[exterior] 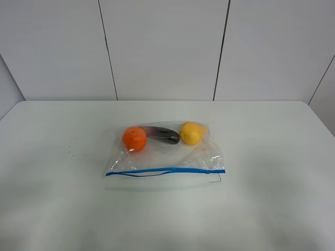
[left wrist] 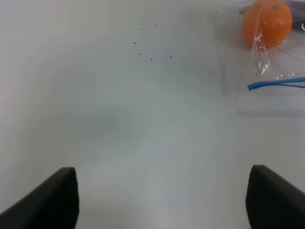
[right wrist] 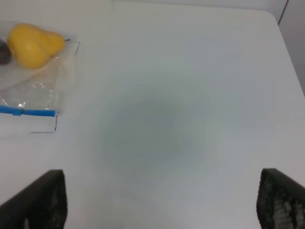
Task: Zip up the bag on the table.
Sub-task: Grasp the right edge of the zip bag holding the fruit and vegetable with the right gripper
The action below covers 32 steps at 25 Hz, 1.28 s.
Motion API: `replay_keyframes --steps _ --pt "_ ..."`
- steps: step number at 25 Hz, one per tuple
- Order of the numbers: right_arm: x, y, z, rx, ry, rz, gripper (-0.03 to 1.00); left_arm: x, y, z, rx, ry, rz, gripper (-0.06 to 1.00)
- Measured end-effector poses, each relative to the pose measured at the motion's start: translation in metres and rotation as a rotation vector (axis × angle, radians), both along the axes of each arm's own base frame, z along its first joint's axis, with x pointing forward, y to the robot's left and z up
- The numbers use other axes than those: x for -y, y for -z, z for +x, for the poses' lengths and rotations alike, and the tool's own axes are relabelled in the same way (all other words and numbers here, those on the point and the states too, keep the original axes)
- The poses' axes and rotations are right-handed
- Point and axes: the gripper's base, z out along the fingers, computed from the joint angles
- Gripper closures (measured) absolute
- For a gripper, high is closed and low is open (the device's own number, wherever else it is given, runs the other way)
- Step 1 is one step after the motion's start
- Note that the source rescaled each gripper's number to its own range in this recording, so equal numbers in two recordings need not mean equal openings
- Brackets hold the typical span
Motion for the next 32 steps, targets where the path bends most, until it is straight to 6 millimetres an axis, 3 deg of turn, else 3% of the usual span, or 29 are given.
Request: replay_keyframes --steps 14,18,25,28,29,30,32 --pt "0.000 0.000 0.000 0.000 0.001 -0.001 0.07 0.000 0.000 0.000 0.000 0.000 0.000 -0.02" --pt "0.000 -0.012 0.015 -0.076 0.001 0.000 0.07 0.000 0.000 0.000 0.000 0.000 0.000 -0.02" --pt "0.000 -0.034 0.098 -0.409 -0.008 0.028 0.07 0.000 0.000 0.000 0.000 0.000 0.000 -0.02" --pt "0.000 -0.027 0.146 -0.505 -0.004 0.037 0.07 0.000 0.000 0.000 0.000 0.000 0.000 -0.02" --pt "0.000 -0.027 0.146 -0.505 -0.004 0.037 0.07 0.000 0.000 0.000 0.000 0.000 0.000 -0.02" --pt "-0.001 -0.020 0.175 -0.537 0.008 0.076 0.07 0.000 0.000 0.000 0.000 0.000 0.000 -0.02" --pt "-0.002 -0.010 0.202 -0.569 0.013 0.121 0.07 0.000 0.000 0.000 0.000 0.000 0.000 -0.02"
